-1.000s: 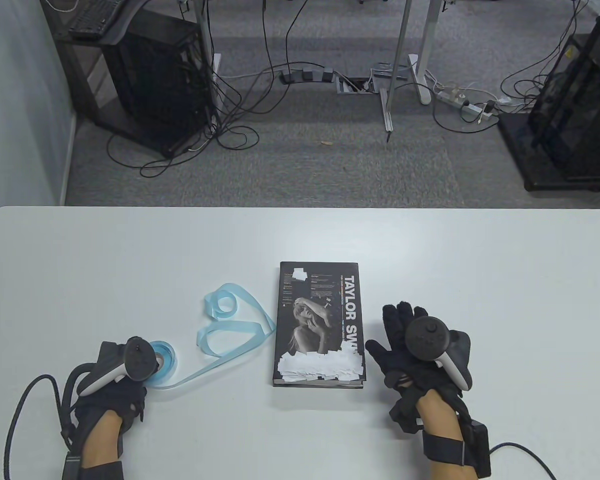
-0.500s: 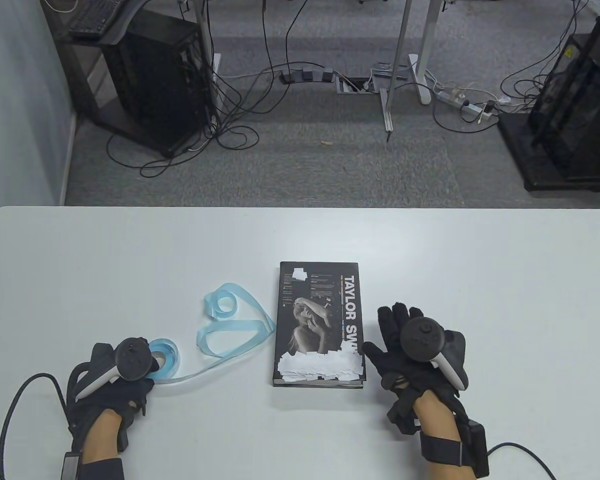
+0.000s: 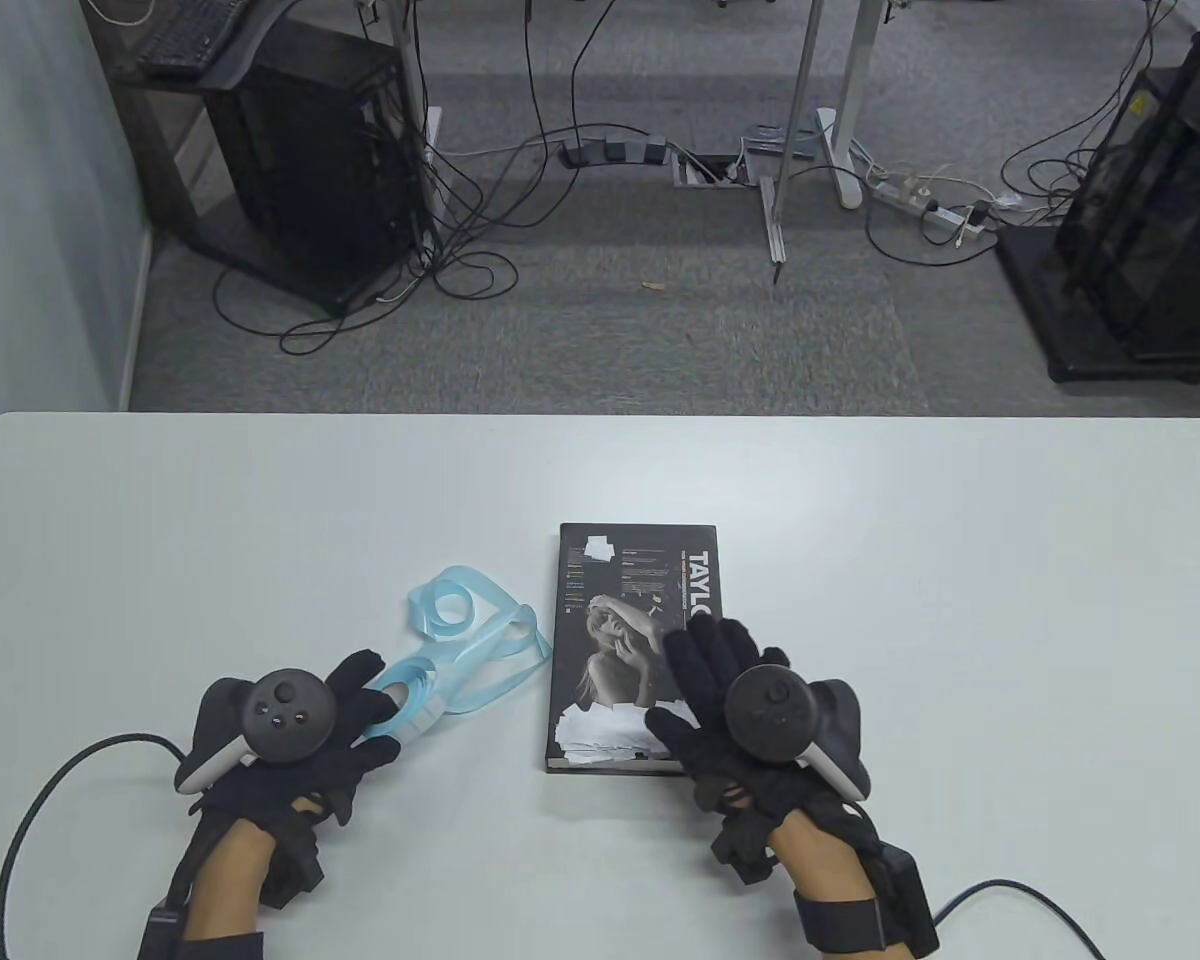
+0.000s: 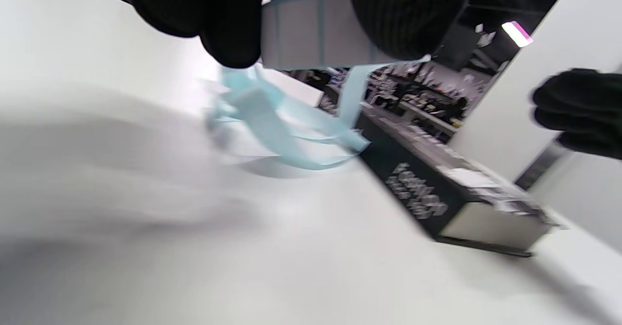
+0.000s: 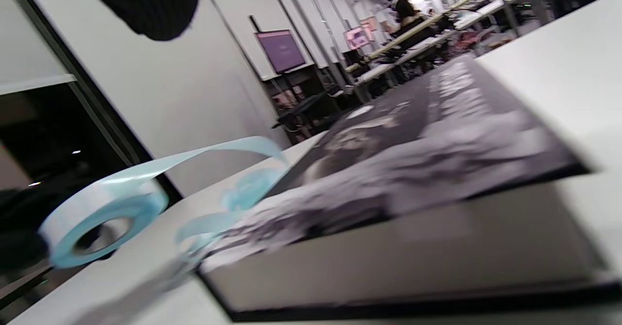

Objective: Tear off one label from label roll

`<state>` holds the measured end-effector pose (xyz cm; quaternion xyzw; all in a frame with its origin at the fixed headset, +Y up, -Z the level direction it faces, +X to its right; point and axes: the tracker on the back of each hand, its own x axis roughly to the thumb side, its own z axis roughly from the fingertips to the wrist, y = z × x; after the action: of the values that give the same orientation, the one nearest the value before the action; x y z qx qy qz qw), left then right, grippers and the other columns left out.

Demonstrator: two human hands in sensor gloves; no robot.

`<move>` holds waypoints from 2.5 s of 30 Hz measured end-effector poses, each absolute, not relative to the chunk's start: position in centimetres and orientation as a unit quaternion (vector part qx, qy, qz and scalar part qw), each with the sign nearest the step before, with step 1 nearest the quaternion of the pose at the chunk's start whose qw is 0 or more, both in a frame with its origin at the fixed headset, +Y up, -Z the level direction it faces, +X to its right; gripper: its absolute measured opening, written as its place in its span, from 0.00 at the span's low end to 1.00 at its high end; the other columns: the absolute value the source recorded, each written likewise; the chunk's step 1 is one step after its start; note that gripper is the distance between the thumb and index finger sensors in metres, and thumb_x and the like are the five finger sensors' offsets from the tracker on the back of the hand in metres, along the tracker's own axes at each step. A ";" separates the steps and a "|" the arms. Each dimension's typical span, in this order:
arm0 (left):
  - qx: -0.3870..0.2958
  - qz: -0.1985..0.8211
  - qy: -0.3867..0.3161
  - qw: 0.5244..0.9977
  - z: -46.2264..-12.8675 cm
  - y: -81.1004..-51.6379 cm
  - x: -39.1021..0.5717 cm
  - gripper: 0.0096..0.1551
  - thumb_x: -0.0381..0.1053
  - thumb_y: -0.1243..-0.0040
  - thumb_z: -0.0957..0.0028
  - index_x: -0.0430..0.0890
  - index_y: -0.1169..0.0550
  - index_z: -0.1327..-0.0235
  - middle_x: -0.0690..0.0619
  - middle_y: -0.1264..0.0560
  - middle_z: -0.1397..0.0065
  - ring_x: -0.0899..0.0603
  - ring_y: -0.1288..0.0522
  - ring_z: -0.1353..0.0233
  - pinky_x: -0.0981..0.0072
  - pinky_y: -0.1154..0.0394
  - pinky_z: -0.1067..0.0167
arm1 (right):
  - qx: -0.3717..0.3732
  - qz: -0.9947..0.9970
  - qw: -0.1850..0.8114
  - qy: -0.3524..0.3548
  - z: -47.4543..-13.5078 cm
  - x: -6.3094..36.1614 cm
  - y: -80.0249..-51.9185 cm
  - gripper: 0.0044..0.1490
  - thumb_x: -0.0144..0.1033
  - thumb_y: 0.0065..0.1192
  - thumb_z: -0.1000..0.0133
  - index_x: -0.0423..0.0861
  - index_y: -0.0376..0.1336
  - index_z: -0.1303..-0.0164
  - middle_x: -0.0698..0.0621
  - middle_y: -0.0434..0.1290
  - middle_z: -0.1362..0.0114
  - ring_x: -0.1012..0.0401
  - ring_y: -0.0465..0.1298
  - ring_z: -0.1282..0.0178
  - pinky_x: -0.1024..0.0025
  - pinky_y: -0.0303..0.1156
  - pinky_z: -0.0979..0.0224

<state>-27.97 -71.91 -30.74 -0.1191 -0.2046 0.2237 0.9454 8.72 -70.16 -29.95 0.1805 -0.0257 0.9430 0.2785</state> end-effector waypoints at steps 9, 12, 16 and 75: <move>-0.134 0.288 -0.288 0.903 -29.4 -70.8 -24.2 0.33 0.58 0.40 0.49 0.41 0.28 0.36 0.43 0.48 0.16 0.36 0.29 0.27 0.42 0.33 0.32 | 0.247 0.910 0.327 -0.070 -25.9 1.4 -70.5 0.44 0.56 0.69 0.53 0.48 0.60 0.30 0.42 0.65 0.24 0.44 0.70 0.26 0.42 0.65 0.27; -0.138 0.298 -0.299 0.896 -29.0 -70.7 -23.5 0.33 0.58 0.40 0.49 0.41 0.28 0.35 0.43 0.48 0.16 0.36 0.29 0.27 0.42 0.34 0.32 | 0.259 0.899 0.342 -0.094 -25.6 0.9 -70.6 0.41 0.54 0.71 0.54 0.45 0.64 0.34 0.39 0.69 0.28 0.43 0.75 0.31 0.43 0.68 0.31; -0.138 0.304 -0.321 0.886 -28.8 -70.6 -22.4 0.33 0.58 0.40 0.49 0.41 0.28 0.35 0.43 0.46 0.16 0.36 0.29 0.27 0.42 0.33 0.32 | 0.247 0.888 0.366 -0.129 -25.4 0.9 -70.6 0.37 0.51 0.75 0.55 0.43 0.70 0.41 0.39 0.76 0.35 0.43 0.80 0.38 0.43 0.72 0.35; -0.176 0.228 -0.296 0.911 -28.6 -71.1 -22.8 0.33 0.56 0.39 0.49 0.40 0.28 0.35 0.43 0.44 0.17 0.35 0.30 0.27 0.41 0.34 0.32 | 0.166 0.977 0.082 -0.105 -32.5 11.8 -72.4 0.21 0.38 0.81 0.59 0.46 0.80 0.58 0.43 0.86 0.48 0.47 0.87 0.49 0.46 0.77 0.41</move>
<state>-22.84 -71.08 -28.56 -0.1760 -0.2957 0.2282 0.9108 11.83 -72.42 -32.50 0.1662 -0.1045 0.9771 0.0819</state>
